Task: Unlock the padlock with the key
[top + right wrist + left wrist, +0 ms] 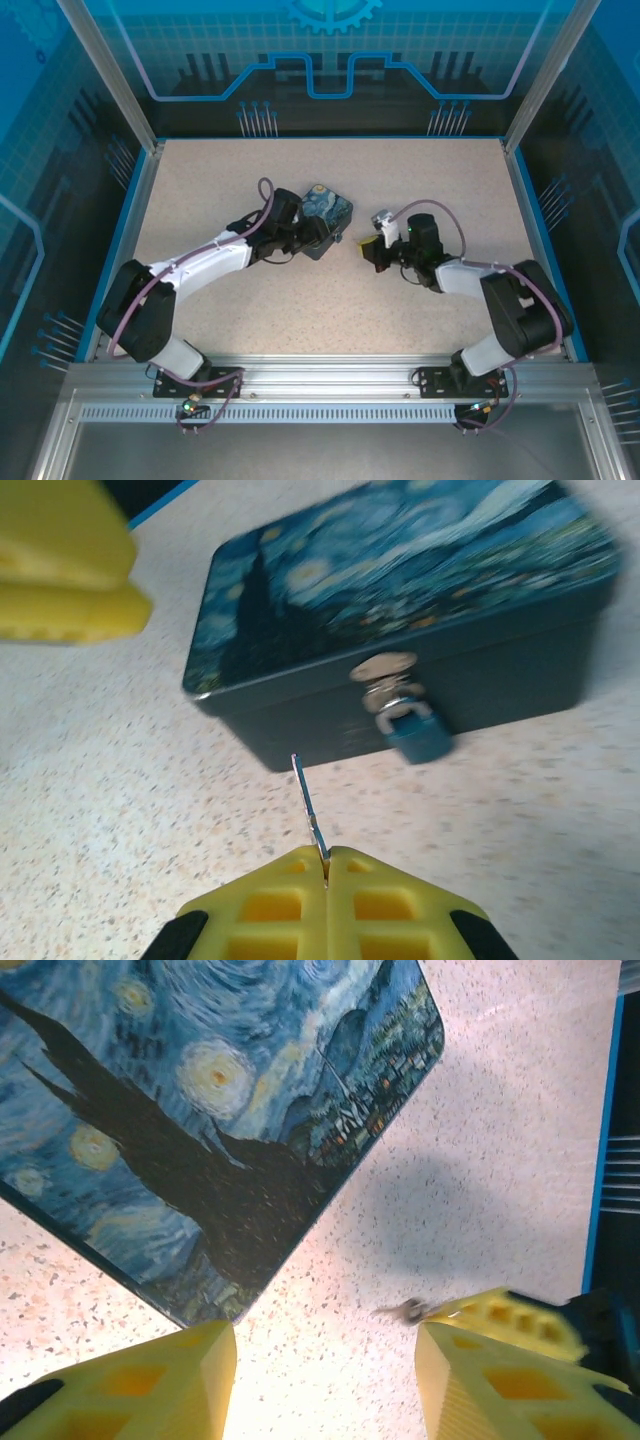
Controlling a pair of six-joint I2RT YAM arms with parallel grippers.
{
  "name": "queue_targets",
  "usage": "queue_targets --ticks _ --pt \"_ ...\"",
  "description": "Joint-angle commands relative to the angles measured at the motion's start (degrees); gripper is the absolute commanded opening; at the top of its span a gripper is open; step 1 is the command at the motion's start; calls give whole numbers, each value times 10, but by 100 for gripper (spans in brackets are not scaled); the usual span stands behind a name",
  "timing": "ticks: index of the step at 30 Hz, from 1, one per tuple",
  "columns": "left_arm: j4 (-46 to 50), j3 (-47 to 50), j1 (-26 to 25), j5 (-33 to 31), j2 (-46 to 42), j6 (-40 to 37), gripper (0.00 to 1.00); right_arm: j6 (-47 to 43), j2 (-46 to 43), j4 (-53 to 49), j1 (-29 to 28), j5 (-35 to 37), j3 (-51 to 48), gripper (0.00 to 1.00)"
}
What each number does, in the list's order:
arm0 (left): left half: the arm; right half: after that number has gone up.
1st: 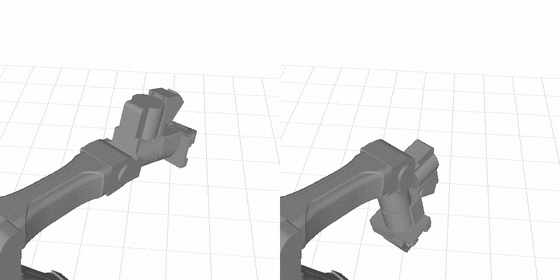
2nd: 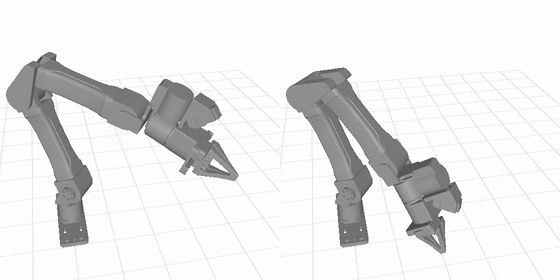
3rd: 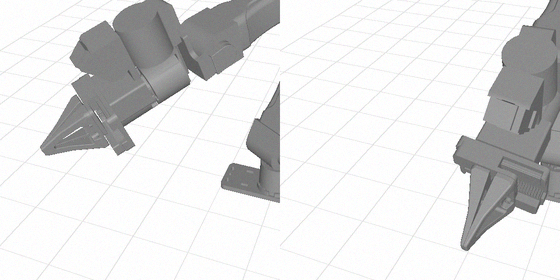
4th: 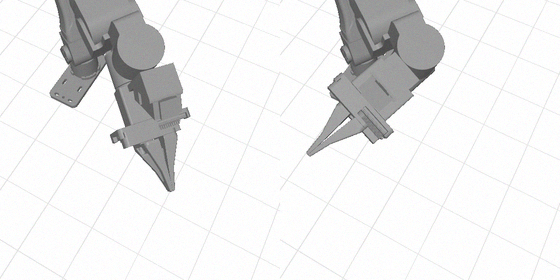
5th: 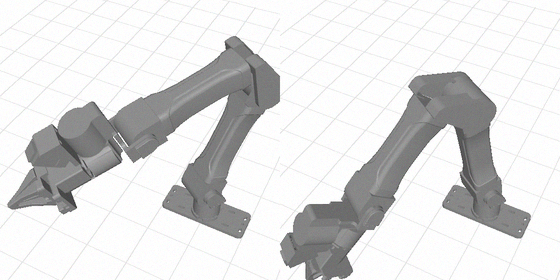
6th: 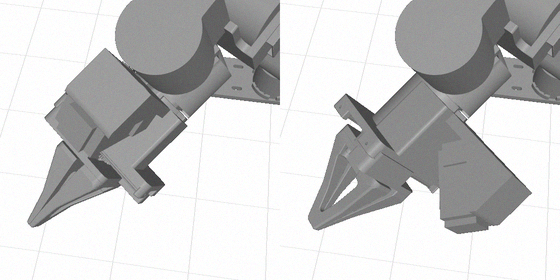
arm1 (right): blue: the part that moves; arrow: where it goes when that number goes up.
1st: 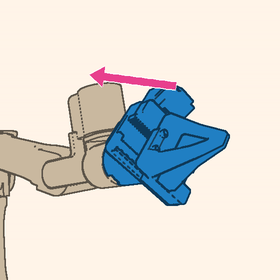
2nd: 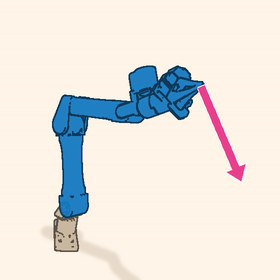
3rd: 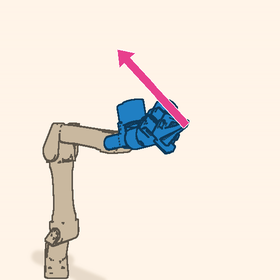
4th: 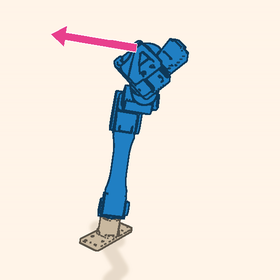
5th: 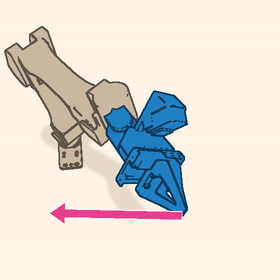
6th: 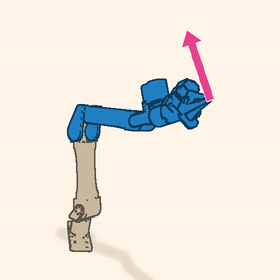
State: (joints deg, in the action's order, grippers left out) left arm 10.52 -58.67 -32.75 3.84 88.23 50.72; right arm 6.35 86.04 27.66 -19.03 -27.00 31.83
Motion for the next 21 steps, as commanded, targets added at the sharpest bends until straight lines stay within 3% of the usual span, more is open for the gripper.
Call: queue_targets --ticks 1,12,21 --pt "11 -29 -28 -7 16 -44 55 25 -49 -89 16 70 8 0" --pt "-17 -65 -53 26 111 -40 60 59 -113 -167 58 95 3 0" --pt "26 -56 -28 -67 125 -85 64 54 -133 -186 61 99 2 0"
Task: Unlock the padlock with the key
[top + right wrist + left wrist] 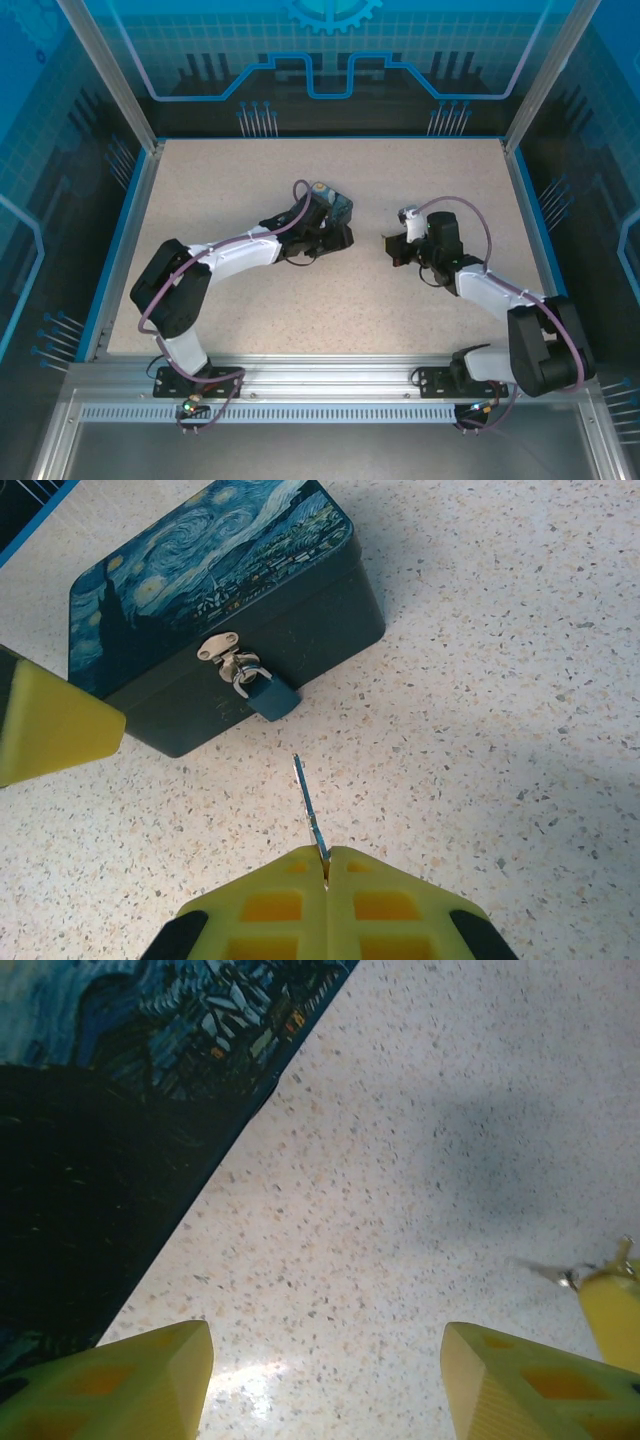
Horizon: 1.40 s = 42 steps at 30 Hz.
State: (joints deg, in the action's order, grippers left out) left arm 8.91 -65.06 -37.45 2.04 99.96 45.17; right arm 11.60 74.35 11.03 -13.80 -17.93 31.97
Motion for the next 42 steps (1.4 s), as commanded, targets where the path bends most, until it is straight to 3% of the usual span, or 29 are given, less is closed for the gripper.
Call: queue_targets --ticks 1,13,24,29,32,42 --pt "43 11 27 -56 6 -34 64 2 -18 -20 8 9 -1 0" --pt "68 -21 90 -156 18 -133 67 1 -45 -29 9 12 -16 0" --pt "52 -10 15 -232 33 -128 71 0 -50 -24 9 5 -19 0" --pt "-69 24 5 -228 55 -163 72 1 -51 -17 9 -2 -24 0" --pt "-128 46 7 -232 63 -174 78 -2 -53 -18 9 -2 -26 0" --pt "-240 100 27 -178 75 -177 84 12 -10 -11 -13 -17 30 0"
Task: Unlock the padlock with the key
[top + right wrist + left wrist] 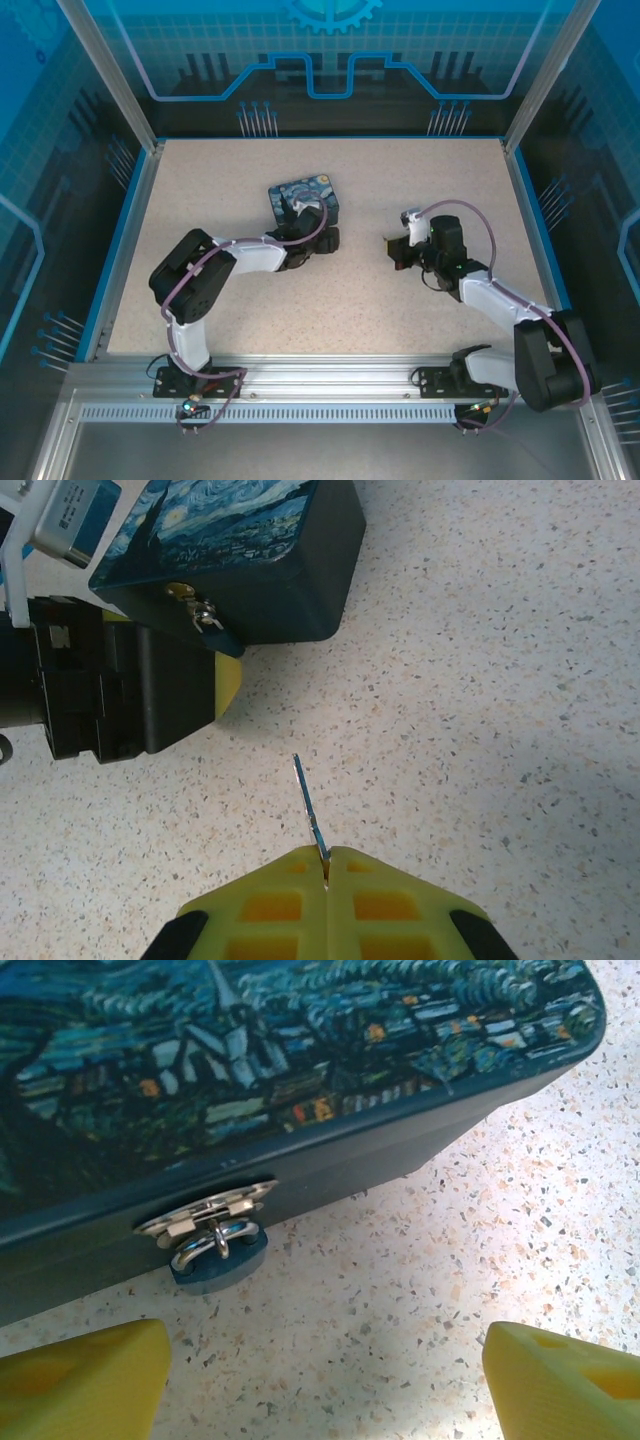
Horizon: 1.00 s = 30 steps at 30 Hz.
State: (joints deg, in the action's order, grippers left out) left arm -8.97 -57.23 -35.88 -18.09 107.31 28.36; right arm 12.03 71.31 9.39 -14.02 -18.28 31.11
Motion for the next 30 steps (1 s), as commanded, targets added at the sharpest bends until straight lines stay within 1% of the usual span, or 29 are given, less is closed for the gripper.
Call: queue_targets --ticks 1,6,10,14,20,24,30 --pt "-78 33 18 35 -1 -5 84 8 35 5 -17 -14 56 0" --pt "-171 87 48 95 -8 6 85 41 129 29 -27 -35 146 0" --pt "-222 114 68 136 -3 18 86 87 230 56 -38 -77 250 0" --pt "-226 118 77 147 5 22 86 99 317 39 -65 -71 362 0" --pt "-219 110 79 153 15 25 87 128 433 20 -99 -75 493 0" --pt "-218 109 80 154 17 29 87 149 485 17 -110 -72 543 0" --pt "-217 106 80 162 19 37 87 169 519 16 -111 -60 550 0"
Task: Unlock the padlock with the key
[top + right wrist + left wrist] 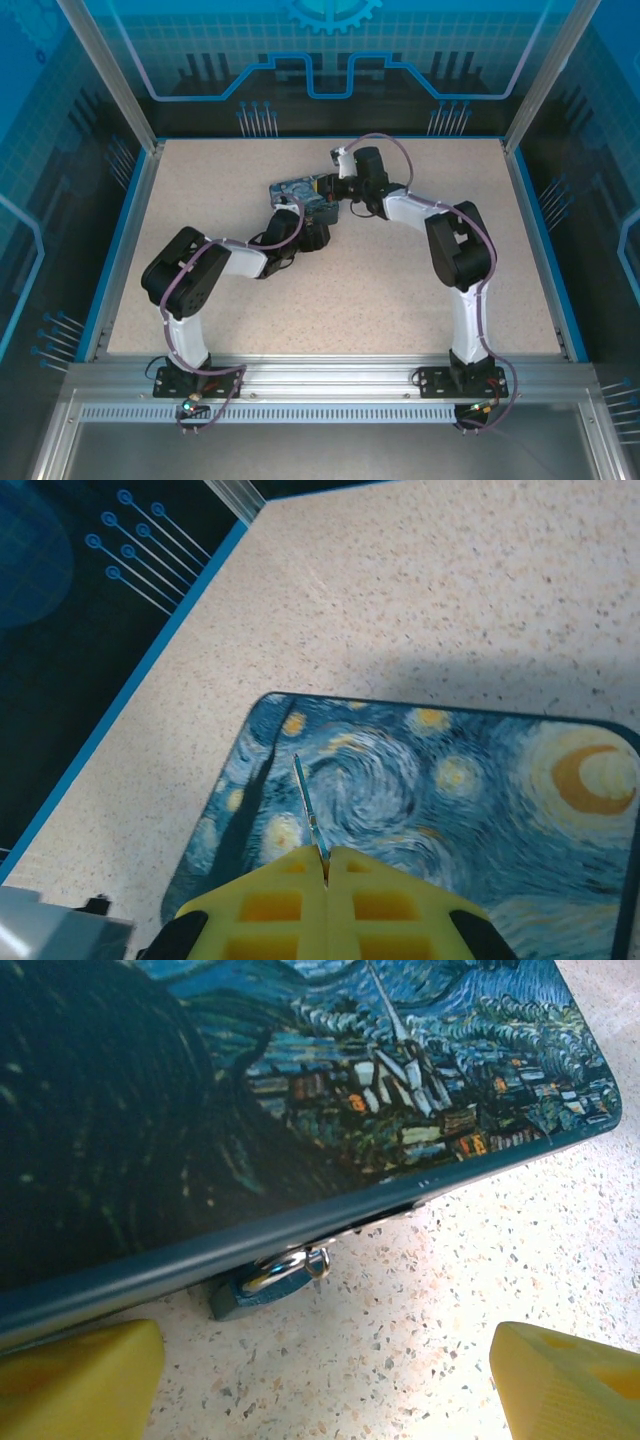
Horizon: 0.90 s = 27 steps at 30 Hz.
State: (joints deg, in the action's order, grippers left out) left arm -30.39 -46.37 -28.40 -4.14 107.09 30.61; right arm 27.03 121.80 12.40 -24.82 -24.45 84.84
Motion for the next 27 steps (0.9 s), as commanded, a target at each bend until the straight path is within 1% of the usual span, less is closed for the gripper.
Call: queue_targets --ticks 1,8,19,22,27 --pt "-1 -5 5 22 21 13 87 20 16 -14 -2 3 11 0" --pt "7 -7 6 20 21 14 87 32 16 -1 4 8 -27 0" --pt "-5 -20 6 18 30 9 87 -5 23 -112 -2 51 -15 0" --pt "-14 -29 6 25 42 7 87 -11 23 -118 -5 54 -18 0" --pt "-56 -34 5 43 61 7 86 -13 23 -113 -5 51 -25 0"
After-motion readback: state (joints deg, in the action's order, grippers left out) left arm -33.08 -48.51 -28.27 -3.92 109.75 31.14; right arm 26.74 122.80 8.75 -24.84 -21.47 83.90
